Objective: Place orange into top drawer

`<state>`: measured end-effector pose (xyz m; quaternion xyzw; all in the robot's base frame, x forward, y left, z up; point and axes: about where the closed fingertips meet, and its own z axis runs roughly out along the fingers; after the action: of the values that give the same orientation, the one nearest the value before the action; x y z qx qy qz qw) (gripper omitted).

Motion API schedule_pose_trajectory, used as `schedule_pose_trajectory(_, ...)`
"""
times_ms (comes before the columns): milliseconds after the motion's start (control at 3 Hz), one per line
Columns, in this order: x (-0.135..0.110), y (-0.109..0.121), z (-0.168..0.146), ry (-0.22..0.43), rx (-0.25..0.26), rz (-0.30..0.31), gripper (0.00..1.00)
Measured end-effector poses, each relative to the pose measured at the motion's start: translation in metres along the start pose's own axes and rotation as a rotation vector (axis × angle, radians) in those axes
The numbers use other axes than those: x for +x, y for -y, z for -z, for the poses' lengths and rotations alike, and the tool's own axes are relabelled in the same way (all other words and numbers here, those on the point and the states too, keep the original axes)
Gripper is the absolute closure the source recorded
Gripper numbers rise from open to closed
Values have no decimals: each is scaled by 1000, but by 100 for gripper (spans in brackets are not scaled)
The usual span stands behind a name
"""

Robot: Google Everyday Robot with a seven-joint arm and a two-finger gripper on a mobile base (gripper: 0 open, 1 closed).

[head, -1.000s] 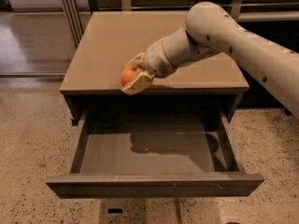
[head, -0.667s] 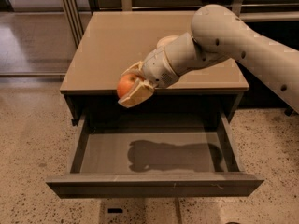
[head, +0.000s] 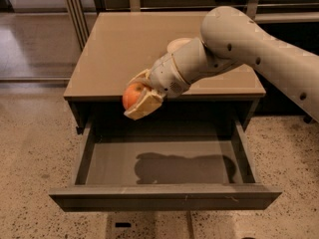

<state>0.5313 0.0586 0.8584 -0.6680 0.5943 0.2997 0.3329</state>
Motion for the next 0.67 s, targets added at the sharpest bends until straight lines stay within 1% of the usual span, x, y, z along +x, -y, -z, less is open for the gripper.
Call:
schedule_pose_trajectory(333,20,-18,-15,-51,-5,-6,100)
schedule_pose_trajectory(667,75,-50,-44,-102,-22,-59,100)
